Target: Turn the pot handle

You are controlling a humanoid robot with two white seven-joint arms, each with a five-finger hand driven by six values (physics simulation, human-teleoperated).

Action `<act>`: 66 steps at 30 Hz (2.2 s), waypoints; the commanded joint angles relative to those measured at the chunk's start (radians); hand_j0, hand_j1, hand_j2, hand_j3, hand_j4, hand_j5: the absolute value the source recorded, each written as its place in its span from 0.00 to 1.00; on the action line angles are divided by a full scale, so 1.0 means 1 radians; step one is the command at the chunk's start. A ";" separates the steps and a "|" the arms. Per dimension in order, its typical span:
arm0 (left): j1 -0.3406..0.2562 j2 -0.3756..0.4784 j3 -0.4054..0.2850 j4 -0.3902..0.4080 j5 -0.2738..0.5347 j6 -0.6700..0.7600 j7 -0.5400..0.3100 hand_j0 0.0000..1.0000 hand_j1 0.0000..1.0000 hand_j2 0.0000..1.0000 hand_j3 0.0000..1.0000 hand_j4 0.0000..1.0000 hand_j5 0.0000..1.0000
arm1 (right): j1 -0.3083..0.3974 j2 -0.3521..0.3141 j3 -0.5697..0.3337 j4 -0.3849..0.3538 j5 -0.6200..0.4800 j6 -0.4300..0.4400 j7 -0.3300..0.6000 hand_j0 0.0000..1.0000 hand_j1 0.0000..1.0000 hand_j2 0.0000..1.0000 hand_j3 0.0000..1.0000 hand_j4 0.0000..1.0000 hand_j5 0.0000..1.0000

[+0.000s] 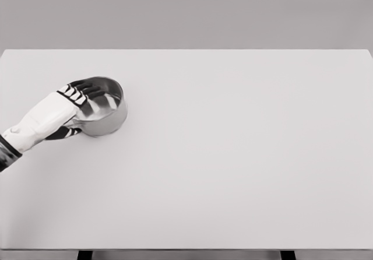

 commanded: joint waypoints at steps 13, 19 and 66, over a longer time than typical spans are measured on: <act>0.003 0.061 0.076 0.104 0.005 0.000 0.001 1.00 1.00 1.00 1.00 1.00 1.00 | 0.000 0.000 0.000 0.000 -0.001 0.000 0.000 1.00 1.00 1.00 1.00 1.00 1.00; -0.005 0.069 0.116 0.139 0.005 0.000 0.001 1.00 1.00 1.00 1.00 1.00 1.00 | 0.002 0.000 0.000 0.000 -0.001 0.000 0.000 1.00 1.00 1.00 1.00 1.00 1.00; 0.006 0.175 0.142 0.079 0.099 0.000 0.000 1.00 1.00 1.00 1.00 1.00 1.00 | 0.002 0.000 0.000 0.000 -0.001 0.000 0.000 1.00 1.00 1.00 1.00 1.00 1.00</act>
